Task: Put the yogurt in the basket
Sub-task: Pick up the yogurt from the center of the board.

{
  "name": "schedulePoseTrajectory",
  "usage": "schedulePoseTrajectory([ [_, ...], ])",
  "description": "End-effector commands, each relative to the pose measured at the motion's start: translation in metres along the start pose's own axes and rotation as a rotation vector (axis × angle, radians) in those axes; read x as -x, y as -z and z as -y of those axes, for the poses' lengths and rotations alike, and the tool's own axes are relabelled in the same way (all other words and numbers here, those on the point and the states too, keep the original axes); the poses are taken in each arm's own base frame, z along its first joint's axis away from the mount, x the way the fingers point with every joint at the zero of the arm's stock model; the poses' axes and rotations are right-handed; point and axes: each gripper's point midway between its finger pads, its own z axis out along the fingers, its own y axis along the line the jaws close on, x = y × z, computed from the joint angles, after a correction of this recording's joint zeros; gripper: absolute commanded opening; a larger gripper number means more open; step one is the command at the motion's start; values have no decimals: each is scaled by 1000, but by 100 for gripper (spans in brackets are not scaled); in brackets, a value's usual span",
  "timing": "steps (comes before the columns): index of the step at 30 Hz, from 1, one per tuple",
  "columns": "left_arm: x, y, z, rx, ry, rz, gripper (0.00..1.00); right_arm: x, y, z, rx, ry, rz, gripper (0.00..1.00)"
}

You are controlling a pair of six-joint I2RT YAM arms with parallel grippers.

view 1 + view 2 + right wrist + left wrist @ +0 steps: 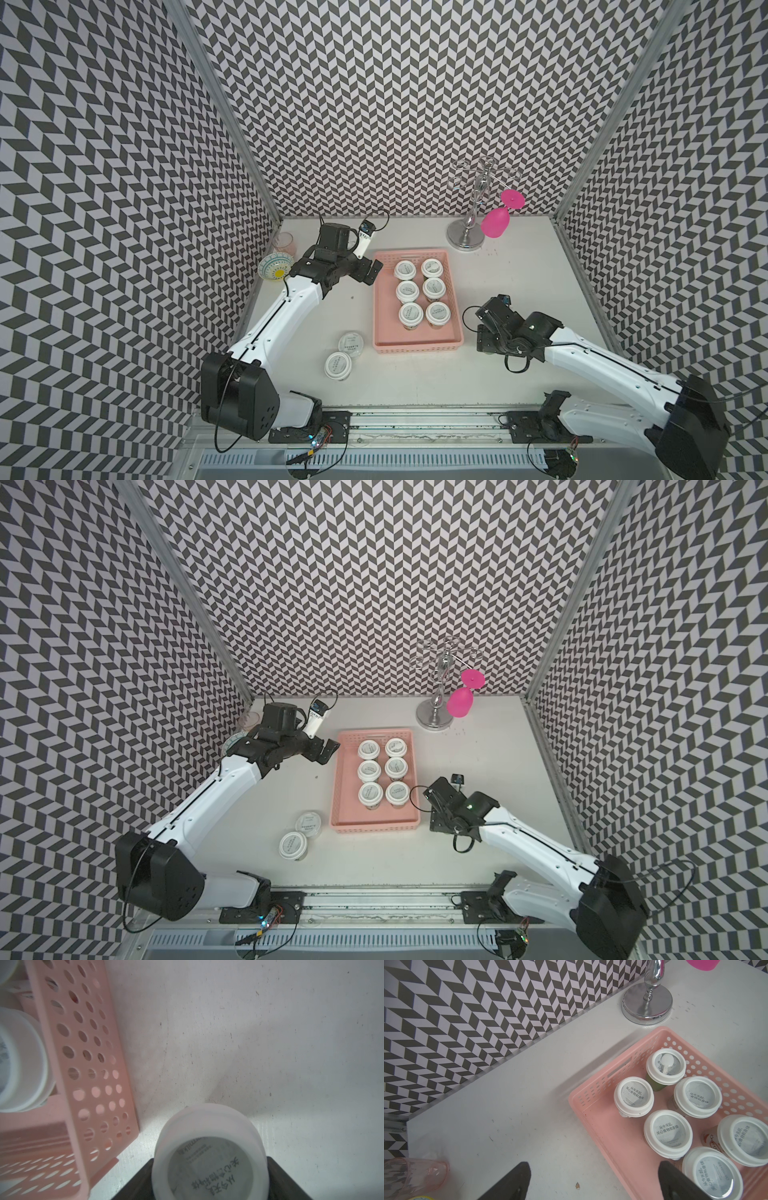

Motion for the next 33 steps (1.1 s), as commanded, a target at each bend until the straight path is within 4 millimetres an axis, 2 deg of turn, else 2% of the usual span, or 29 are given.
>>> schedulePoseTrajectory([
  [1,10,10,-2,0,-1,53,100,12,17,-2,7,13,42,76],
  [11,10,14,-9,18,9,62,100,33,54,-16,48,63,68,74],
  [14,9,15,-12,23,16,62,100,43,70,-27,77,81,87,74],
  [15,9,15,-12,24,16,64,100,40,73,-25,66,95,71,74],
  [19,8,16,-15,27,24,64,100,45,87,-41,99,134,68,73],
  [29,7,15,-17,28,27,62,100,38,99,-88,192,213,46,72],
  [33,6,13,-17,26,28,59,100,31,97,-107,214,252,33,72],
])
